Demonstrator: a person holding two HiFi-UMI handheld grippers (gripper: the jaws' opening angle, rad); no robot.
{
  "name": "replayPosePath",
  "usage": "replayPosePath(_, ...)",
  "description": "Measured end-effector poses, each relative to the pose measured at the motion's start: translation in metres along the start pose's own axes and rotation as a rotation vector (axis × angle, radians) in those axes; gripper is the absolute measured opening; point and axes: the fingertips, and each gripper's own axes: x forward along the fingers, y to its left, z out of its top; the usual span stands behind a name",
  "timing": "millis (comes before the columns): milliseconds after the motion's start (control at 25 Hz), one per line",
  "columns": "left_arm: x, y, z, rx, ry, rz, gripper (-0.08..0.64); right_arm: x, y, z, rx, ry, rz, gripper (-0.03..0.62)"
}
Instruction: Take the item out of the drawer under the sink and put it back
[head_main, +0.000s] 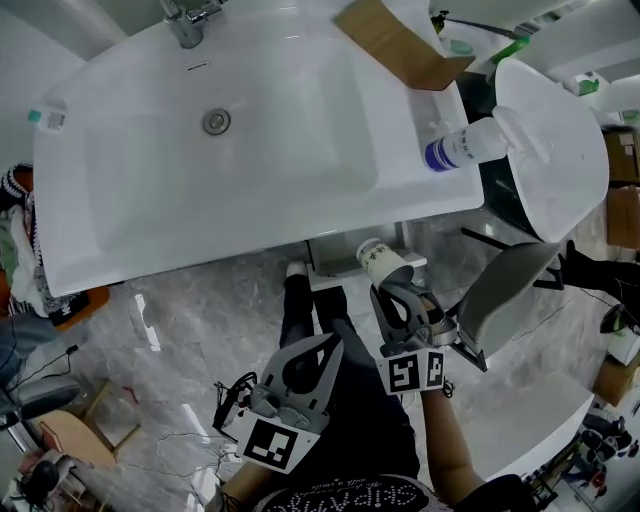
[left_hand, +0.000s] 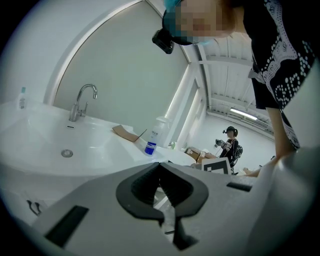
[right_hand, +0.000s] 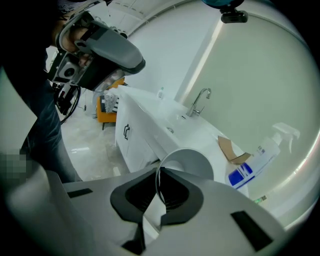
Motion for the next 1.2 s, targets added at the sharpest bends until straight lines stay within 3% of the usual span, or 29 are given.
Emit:
replayPosePath(440,0.012,-0.002,-0.033,-0.014,0.085,-0.021,0.005,0.045,0.009,-0.038,0.000,0.045,0.052,0.025)
replayPosePath(1200,0.023,-0.002,-0.037,-0.051,0.060,0.050,0.005,0.108,0.012,-0.079,-0.085,0.118,0.183,0.025)
